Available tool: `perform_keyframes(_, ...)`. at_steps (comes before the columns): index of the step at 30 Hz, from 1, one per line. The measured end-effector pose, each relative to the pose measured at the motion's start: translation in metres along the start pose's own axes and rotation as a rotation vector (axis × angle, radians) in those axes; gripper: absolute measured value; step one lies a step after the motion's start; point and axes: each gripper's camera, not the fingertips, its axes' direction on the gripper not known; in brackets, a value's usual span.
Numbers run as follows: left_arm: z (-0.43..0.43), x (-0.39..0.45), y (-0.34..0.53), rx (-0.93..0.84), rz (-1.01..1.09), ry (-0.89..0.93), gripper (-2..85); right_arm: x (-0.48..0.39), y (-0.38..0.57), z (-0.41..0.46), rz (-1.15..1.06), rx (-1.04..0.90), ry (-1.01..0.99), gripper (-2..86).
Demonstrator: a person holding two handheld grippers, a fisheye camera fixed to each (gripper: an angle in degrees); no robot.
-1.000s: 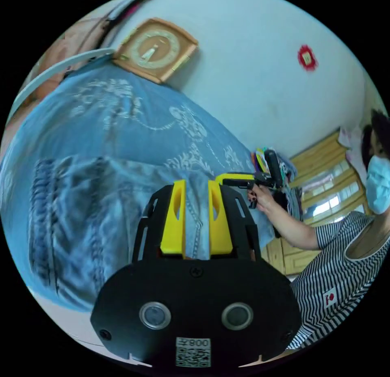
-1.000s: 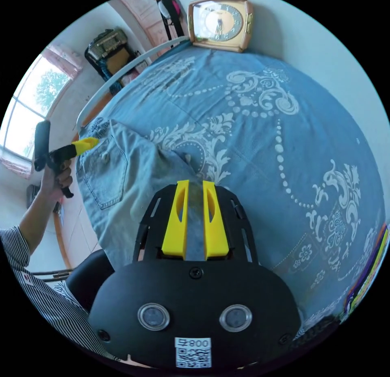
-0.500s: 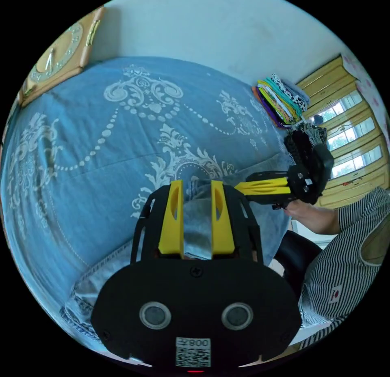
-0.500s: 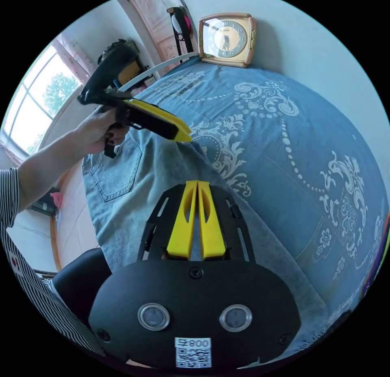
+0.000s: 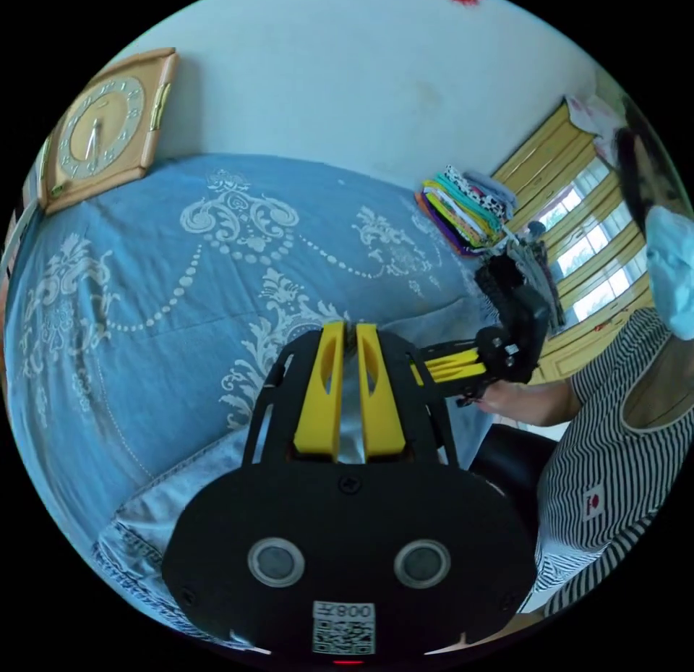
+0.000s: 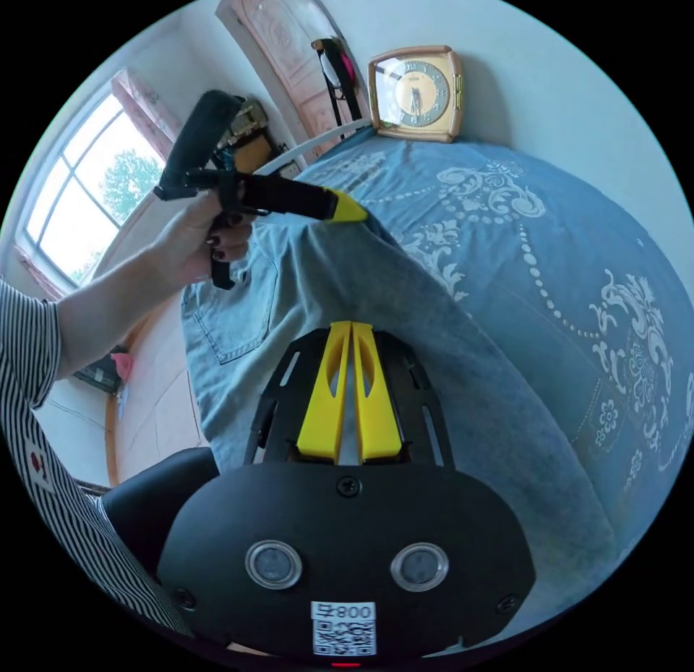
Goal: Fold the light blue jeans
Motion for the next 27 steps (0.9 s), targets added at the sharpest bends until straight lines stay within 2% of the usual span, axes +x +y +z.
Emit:
perform_keyframes(5,0.033,-0.02,0.019,0.046,-0.1,0.055,2.4,0.01,0.006,0.008,0.027,-0.052,-0.076,0.4)
perform_keyframes(8,0.041,-0.026,0.033,0.102,-0.1,0.097,2.5,0.022,0.009,-0.028,0.026,0.088,-0.136,1.0)
perform_keyframes(11,0.054,-0.023,0.045,0.103,-0.073,0.087,2.6,0.04,0.001,-0.048,0.013,0.161,-0.076,2.6)
perform_keyframes(16,0.076,-0.022,0.06,0.115,-0.064,0.075,2.5,0.053,-0.006,-0.017,-0.075,-0.032,-0.131,2.6)
perform_keyframes(27,0.148,-0.027,0.093,0.153,-0.11,0.046,1.7,0.046,0.031,-0.019,-0.069,0.016,-0.106,0.4)
